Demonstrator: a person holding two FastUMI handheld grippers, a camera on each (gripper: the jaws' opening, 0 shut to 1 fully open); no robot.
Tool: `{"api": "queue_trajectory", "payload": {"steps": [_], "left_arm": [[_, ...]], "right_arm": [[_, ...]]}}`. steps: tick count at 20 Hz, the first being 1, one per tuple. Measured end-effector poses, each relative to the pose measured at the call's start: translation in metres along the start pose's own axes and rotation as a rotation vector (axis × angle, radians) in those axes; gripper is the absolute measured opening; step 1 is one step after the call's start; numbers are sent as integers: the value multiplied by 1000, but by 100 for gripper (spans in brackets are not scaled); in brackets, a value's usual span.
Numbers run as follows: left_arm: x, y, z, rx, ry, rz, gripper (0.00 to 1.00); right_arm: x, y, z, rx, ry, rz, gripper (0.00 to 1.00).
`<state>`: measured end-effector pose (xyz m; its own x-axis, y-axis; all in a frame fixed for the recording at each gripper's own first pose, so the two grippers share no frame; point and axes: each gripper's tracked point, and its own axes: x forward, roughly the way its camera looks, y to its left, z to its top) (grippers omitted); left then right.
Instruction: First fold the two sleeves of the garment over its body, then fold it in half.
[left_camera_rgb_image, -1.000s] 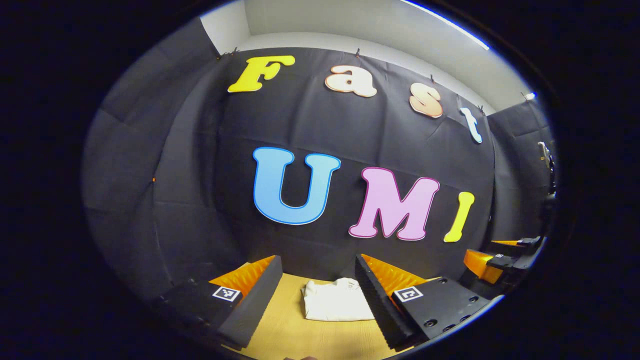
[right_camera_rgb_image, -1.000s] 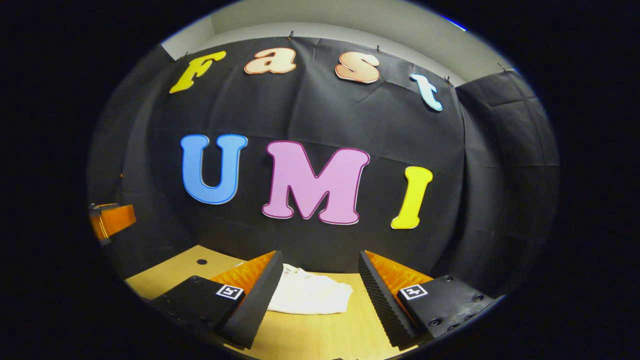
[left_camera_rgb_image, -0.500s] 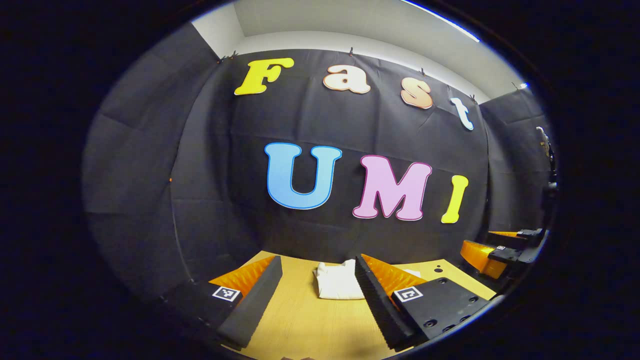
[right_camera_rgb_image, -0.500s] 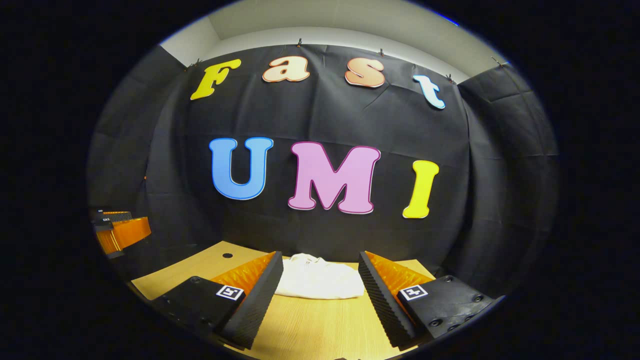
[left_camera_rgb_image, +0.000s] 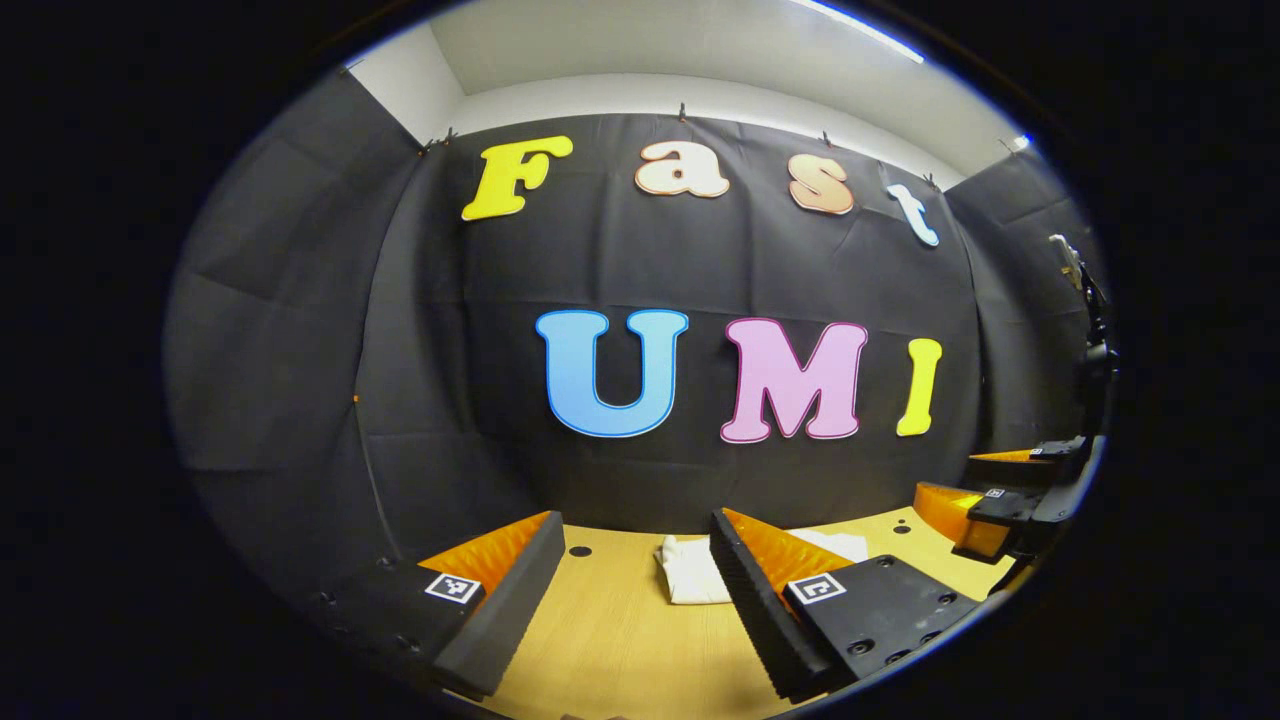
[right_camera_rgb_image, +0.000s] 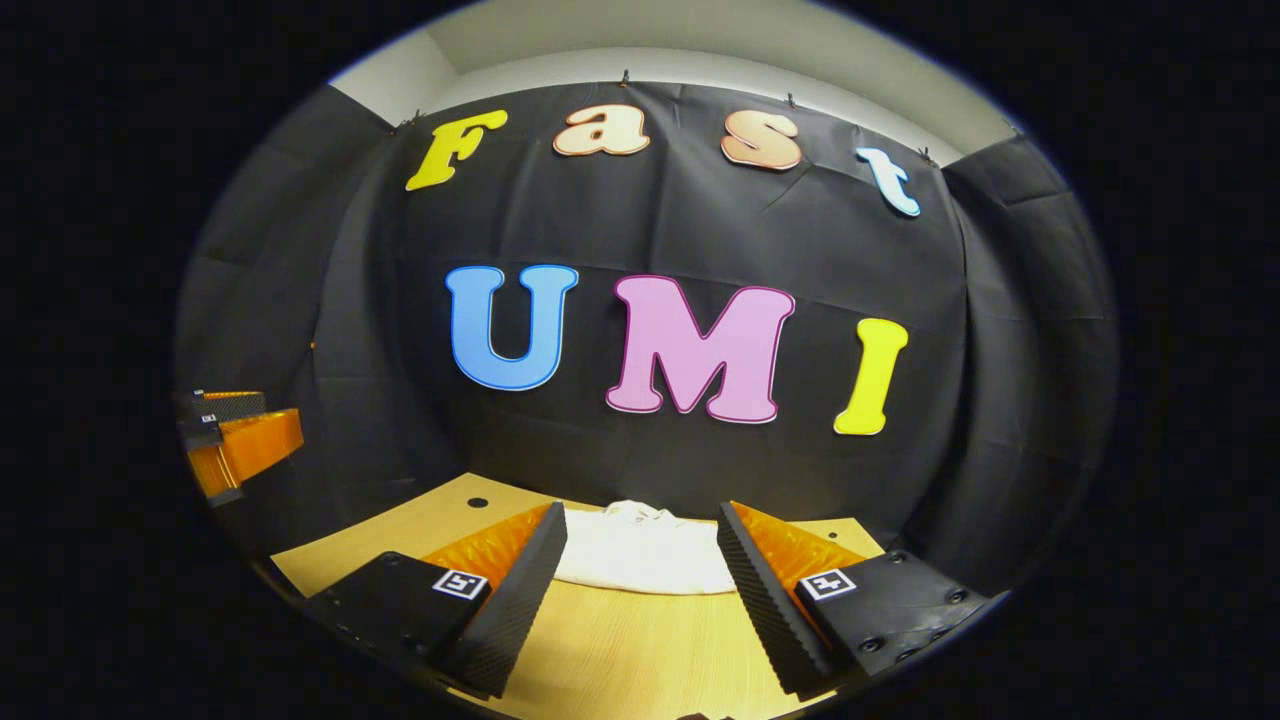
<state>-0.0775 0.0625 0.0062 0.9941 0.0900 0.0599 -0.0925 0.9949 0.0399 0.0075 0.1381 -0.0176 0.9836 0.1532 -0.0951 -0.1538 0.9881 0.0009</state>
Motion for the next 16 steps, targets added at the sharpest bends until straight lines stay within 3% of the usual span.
{"api": "queue_trajectory", "payload": {"steps": [16], "left_arm": [[-2,-5,-9,11,21,-19,95]], "right_arm": [[-8,-11,-4,17,2,-32,97]]}}
